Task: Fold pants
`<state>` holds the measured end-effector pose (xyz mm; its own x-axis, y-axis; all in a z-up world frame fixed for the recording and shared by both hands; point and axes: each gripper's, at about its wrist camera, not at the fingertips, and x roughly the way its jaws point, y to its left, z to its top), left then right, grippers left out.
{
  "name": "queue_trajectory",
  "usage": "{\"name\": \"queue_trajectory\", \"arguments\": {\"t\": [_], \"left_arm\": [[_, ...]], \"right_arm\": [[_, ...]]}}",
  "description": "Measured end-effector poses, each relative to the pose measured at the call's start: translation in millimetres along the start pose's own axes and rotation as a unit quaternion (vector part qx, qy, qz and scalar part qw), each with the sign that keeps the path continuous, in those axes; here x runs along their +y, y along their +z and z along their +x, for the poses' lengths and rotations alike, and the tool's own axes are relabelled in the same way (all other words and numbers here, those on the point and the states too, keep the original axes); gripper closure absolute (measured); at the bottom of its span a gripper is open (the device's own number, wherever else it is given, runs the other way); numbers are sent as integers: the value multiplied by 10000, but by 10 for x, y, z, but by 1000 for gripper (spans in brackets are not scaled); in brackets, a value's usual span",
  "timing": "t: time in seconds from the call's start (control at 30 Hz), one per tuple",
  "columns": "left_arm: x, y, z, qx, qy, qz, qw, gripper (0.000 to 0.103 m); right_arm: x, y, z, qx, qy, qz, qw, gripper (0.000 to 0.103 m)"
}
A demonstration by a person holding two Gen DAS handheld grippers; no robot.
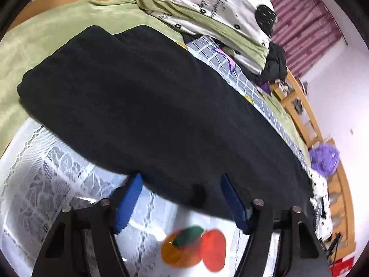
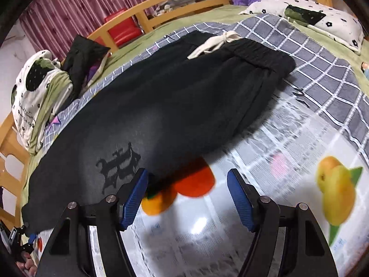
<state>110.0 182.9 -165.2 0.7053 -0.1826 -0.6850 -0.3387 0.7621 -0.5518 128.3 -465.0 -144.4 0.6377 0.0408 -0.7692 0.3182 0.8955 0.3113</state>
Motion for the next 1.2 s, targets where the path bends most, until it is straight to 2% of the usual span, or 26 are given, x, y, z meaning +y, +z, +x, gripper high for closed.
{"name": "queue_trajectory", "arguments": {"t": [0.03, 0.1, 0.13, 0.17, 0.2, 0.23, 0.27, 0.3, 0.43, 0.6, 0.73, 0.9, 1.1, 1.2], "left_arm": [[28, 27, 17, -15, 25, -80, 10000, 48], [87, 82, 50, 17, 62, -223, 9997, 65], [111, 113, 62, 55, 106, -269, 9996, 70], [134, 144, 71, 113, 186, -297, 9993, 83], [146, 177, 79, 187, 276, -282, 9990, 92], [156, 200, 63, 230, 275, -250, 9990, 93], [142, 224, 9, 203, 209, -202, 9994, 96], [106, 245, -68, 136, 154, -77, 9998, 96], [-159, 417, -298, -236, 78, 431, 9988, 96], [-562, 944, -304, -639, -191, 649, 9957, 96], [-883, 1289, -150, -1000, 13, 1103, 9888, 96], [-1067, 1662, 339, -1001, 193, 1101, 9887, 96], [-1173, 1887, 1019, -897, 704, 1176, 9865, 95], [-1158, 1880, 1201, -741, 951, 1168, 9858, 90]], "right_arm": [[21, 22, 34, 14, 0, -5, 10000, 32], [65, 87, 109, 61, 108, 25, 9999, 33], [91, 117, 149, 103, 164, 36, 9998, 41], [121, 152, 202, 157, 201, 21, 9997, 47], [145, 177, 244, 191, 186, -9, 9996, 63], [168, 211, 284, 222, 75, -31, 9997, 78], [192, 243, 285, 203, -40, -36, 9998, 81], [217, 258, 247, 116, -86, 0, 9999, 84], [468, 416, -116, -500, 50, -253, 9984, 87], [774, 919, -165, -684, 281, -485, 9961, 89], [1004, 1298, -90, -948, 264, -699, 9927, 89], [1271, 1714, 338, -963, 176, -887, 9912, 89], [1449, 2014, 1141, -798, -87, -759, 9939, 88], [1479, 2045, 1490, -468, -176, -708, 9962, 77]]}}
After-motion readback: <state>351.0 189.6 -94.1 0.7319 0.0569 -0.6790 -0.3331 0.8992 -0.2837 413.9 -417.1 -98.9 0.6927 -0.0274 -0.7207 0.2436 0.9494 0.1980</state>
